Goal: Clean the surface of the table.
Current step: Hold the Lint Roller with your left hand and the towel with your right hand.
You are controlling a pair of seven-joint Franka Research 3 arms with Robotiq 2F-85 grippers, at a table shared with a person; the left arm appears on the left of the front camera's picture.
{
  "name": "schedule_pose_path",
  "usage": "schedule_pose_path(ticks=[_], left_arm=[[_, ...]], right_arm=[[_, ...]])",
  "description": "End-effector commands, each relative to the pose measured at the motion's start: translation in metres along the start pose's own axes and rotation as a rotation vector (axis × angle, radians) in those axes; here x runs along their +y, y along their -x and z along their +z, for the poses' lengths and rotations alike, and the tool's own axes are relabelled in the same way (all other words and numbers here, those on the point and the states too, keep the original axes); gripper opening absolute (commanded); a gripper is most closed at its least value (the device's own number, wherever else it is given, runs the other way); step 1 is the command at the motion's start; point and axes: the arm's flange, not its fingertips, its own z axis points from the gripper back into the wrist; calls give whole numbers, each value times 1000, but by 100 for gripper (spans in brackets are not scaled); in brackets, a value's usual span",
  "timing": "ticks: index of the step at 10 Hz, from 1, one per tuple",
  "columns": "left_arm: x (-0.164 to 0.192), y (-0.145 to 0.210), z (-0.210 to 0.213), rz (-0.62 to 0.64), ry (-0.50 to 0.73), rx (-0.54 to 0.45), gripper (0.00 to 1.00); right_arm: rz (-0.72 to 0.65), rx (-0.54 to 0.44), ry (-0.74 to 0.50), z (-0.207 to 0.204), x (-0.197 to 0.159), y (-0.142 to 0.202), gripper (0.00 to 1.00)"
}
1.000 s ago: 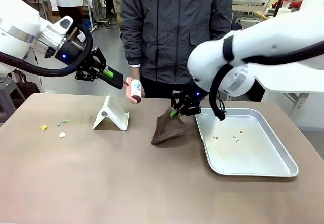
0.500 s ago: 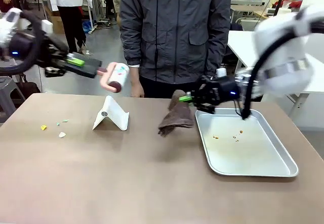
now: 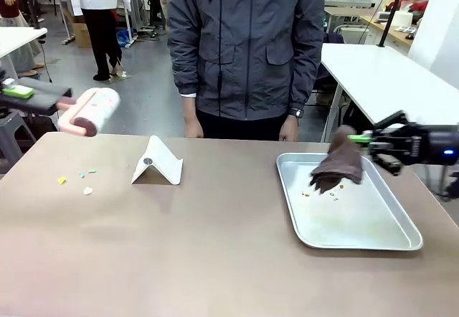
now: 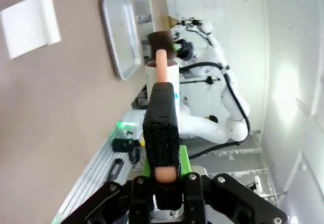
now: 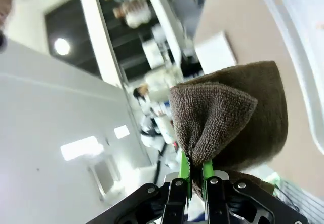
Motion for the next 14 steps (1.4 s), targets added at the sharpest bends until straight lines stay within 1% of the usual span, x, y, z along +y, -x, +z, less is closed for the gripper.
schedule_pose_path(ticks=[1,2,3,4,5,6,7,8,9,10,14], left_arm=[[8,29,30,-2,-20,-69,0],[11,45,43,34,-20,-120,0],[17,60,58,121,-68,-228,0],[23,75,74,178,-87,-329,0],[33,93,94,253,-106,-378,0],[42,113,109,298,-128,-416,0],[49,130,124,321,-175,-459,0],[50,139,130,305,-191,-502,0],[59,143,140,323,-193,-547,0],[58,135,138,302,-180,-480,0],[58,135,138,302,-180,-480,0]], right_arm=[[-35,-29,-38,57,-19,-5,0],[-58,5,-42,84,-27,-12,0],[-65,-16,-26,106,-35,-17,0],[-75,-59,-48,125,-44,-18,0],[-69,-116,-89,143,-54,-16,0],[-48,-161,-137,160,-66,-12,0],[-35,-163,-179,173,-78,-9,0],[-31,-174,-209,180,-89,-7,0],[-18,-176,-229,179,-95,-9,0],[-76,-190,-158,179,-77,-9,0],[-76,-190,-158,179,-77,-9,0]])
